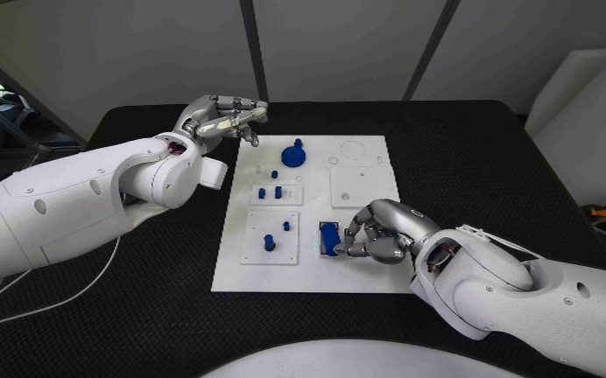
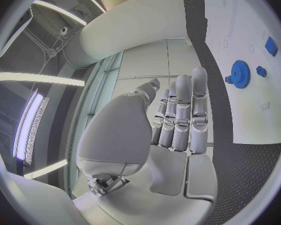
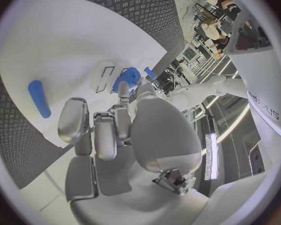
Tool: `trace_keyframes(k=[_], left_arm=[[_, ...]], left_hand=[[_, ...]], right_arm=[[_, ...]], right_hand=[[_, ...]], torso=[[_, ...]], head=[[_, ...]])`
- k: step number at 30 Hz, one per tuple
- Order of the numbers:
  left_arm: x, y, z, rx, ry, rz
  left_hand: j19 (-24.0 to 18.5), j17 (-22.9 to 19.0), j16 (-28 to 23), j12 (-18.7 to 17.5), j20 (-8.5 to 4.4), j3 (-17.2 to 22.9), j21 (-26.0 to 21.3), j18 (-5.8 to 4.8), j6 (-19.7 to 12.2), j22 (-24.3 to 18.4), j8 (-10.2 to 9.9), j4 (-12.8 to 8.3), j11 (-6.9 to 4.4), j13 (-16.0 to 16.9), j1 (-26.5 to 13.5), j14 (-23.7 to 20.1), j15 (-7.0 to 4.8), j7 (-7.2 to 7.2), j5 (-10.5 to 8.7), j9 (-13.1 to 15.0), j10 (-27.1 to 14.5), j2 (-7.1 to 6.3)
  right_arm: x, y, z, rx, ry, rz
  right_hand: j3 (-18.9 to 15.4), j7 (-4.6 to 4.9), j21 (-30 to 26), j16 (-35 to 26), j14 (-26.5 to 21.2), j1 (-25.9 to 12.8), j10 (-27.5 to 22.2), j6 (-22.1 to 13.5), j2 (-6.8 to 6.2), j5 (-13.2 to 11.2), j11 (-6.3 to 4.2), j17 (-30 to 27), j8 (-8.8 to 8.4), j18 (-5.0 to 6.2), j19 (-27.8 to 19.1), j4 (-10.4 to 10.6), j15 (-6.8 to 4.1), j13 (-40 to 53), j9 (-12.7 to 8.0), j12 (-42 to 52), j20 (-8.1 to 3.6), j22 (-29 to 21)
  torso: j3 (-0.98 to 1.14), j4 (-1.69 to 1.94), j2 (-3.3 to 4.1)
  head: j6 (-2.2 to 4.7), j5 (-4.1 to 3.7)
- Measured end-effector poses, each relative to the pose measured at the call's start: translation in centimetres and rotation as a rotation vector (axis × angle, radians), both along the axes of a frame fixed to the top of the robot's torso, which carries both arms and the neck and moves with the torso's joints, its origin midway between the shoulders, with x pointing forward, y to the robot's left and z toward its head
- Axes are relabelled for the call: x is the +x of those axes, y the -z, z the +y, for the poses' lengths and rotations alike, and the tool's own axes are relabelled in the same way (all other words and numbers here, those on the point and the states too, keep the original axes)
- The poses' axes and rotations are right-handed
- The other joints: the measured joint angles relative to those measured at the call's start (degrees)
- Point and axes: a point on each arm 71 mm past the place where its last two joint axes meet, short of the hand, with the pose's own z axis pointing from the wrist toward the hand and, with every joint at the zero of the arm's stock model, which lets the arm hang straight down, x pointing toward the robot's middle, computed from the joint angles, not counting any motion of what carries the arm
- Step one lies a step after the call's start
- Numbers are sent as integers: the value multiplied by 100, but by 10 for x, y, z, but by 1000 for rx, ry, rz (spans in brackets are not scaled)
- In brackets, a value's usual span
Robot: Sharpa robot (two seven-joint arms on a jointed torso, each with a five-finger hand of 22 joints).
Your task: Assemble the parts on the task board
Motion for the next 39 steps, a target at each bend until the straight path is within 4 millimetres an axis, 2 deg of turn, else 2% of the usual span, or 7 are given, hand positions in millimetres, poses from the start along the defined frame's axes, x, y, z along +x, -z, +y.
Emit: trace_keyframes(k=[11,22,25,28,33,37,39], left_arm=[[0,0,0,0,0,0],[0,0,0,0,1,0],[0,0,0,0,1,0],[0,0,0,0,1,0],[0,0,0,0,1,1],[0,0,0,0,0,1],[0,0,0,0,-1,1]], left_hand=[[0,0,0,0,0,0,0,0,0,1,0,0,0,5,0,0,0,0,0,0,0,0],[0,-6,0,0,0,0,-22,0,0,-8,0,0,0,4,0,-18,18,0,0,0,0,0],[0,-6,0,0,0,0,-22,0,0,-7,0,0,0,4,0,-18,18,0,0,0,0,0],[0,-5,0,0,0,0,-22,0,0,-7,0,0,0,4,0,-18,18,0,0,0,0,0],[0,-5,0,23,0,0,-22,0,0,-9,0,0,0,9,0,-18,18,0,0,0,0,0],[0,-5,0,23,0,0,-22,0,0,-12,0,0,0,9,16,-18,18,0,0,0,0,16],[0,-5,0,23,0,0,-22,0,0,-12,0,0,0,9,16,-18,18,0,0,0,0,16]], right_arm=[[6,5,6,-14,10,7],[8,10,13,-23,12,14],[9,11,13,-31,8,19],[10,12,13,-42,3,25],[10,12,13,-57,-8,34],[8,11,12,-60,-19,31],[6,10,11,-60,-23,28]], right_hand=[[54,0,0,0,24,51,10,0,100,-2,-10,0,0,0,0,55,-22,319,20,-8,0,25],[32,0,0,0,24,35,10,0,116,-77,-10,0,0,0,0,72,-23,319,51,26,0,26],[29,0,0,0,24,38,10,0,113,-259,-10,0,0,0,0,74,-23,319,72,36,0,17],[-14,0,0,0,24,130,10,0,21,-493,-10,0,0,0,0,31,-22,319,101,39,0,-8],[-97,22,-44,0,24,240,10,-22,-91,-1231,-10,0,0,0,0,-53,-22,415,153,-75,0,-42],[-125,42,-54,0,24,178,10,-42,-211,-1653,-10,0,0,0,-14,-59,-22,413,185,-163,13,-56],[-166,61,-54,0,23,110,-2,-62,-280,-1754,3,0,0,0,-22,-30,-23,312,194,-183,22,-61]], torso=[[3,1,0],[4,1,2],[4,-3,2],[4,-7,2],[4,-7,0],[5,-7,-3],[7,-7,-7]], head=[[-7,12],[-13,18],[-28,18],[-34,15],[-49,-2],[-55,-8],[-55,-9]])
